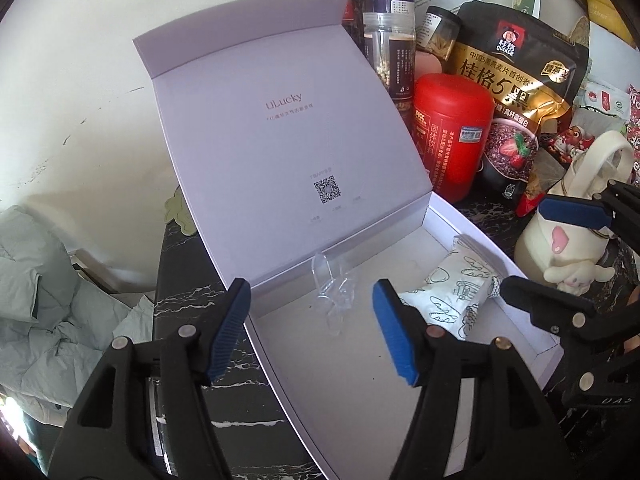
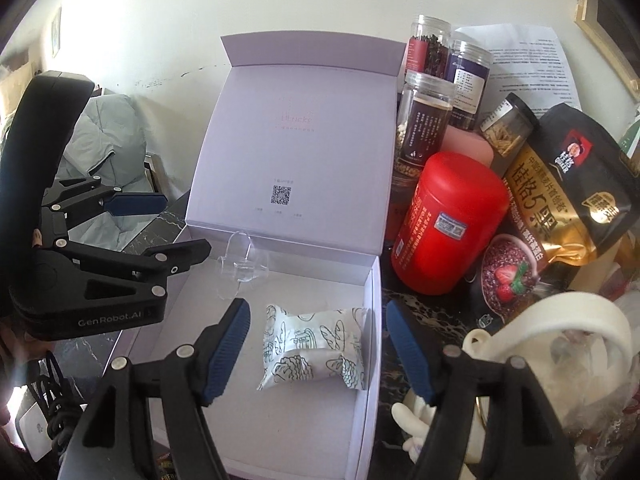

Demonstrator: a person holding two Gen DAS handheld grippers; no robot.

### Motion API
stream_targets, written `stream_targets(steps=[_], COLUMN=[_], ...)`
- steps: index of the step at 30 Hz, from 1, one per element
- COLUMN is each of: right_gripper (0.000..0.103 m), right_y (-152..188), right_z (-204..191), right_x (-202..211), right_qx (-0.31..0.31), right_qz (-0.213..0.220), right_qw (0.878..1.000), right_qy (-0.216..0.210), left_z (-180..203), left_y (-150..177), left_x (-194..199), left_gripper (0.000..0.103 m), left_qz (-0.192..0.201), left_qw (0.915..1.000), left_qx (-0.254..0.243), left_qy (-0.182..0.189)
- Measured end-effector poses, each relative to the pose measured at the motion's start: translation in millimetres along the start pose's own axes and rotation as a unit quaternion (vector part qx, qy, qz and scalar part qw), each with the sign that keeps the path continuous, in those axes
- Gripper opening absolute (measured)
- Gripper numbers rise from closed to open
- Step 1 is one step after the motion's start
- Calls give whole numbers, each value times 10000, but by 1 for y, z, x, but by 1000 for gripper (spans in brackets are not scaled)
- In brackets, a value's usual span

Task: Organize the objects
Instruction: 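Open the right gripper to drop the pouch in the box while the left releases the stand, then withdraw both open grippers from the lavender box back over the table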

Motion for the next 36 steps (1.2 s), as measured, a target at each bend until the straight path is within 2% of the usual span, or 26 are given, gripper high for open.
stream_targets(steps=[13,17,24,36], right_gripper=[72,72,76,87], right_y=[-3,-3,-3,6], right_z=[-9,-12,-18,-28], right_x=[52,68,98,150], right_qx=[60,52,30,-81], right_qz=[322,395,537,780], right_qw=[9994,9990,9979,9956], right_qy=[142,221,350,516], left_z=[2,3,8,5], left_y=[1,2,9,23], left_x=[53,73,100,156], left_gripper=[63,68,69,87], left_qz=[314,487,638,934], left_qw=[9992,9983,9974,9946], left_qx=[-62,-90,-73,68], left_qy=[-245,-303,-332,-446])
Point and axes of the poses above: each gripper's, at about its wrist camera, not at the fingertips, and x roughly against the way its jaws point, z to its right, y to its underside, the point moved 6 cm from there along -x, roughly the way its jaws point, and after that the axes turned 3 degrees about -x, right-handed, at the moved point
